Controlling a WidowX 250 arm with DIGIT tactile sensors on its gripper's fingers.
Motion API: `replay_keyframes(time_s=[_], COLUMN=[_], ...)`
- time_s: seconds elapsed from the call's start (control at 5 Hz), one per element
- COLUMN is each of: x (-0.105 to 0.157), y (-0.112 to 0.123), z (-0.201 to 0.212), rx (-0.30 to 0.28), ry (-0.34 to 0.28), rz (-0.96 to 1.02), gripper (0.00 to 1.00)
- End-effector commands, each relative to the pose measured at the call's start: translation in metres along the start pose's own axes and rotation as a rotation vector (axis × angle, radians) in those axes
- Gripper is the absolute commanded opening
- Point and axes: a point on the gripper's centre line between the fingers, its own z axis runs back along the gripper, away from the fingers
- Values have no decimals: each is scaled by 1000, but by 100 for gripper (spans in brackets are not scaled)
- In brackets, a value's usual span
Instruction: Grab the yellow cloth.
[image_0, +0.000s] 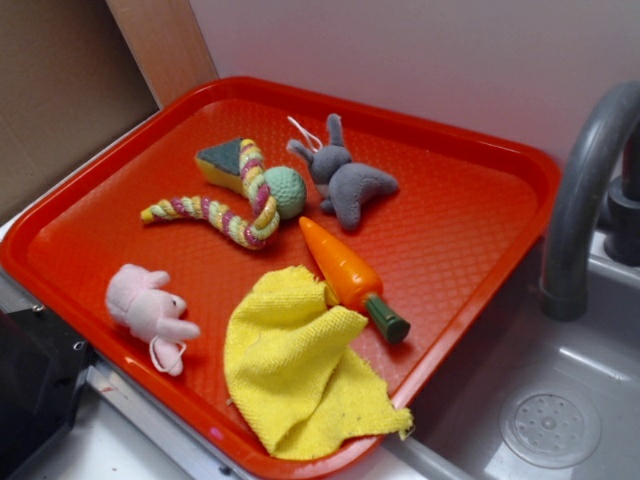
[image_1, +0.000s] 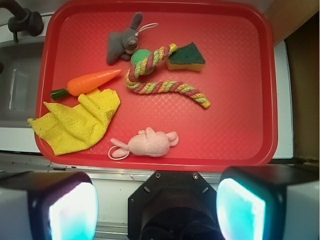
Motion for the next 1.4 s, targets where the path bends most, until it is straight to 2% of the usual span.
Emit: replay_keyframes(time_s=[0.0,0.2,0.4,0.6,0.8,1.0,1.2], x=[0,48,64,24,14,20,33], y=[0,-48,-100,-114,-87,-98,-127], z=[0,-9,-59,-108,-152,-181,-191], rx=[0,-12,76,7,-38,-54,13], ry=[0,-133,-149,-19,95,157,86], rz=[0,-139,-379,-622,-868,-960,-1010], gripper=[100,100,100,100,100,100,100])
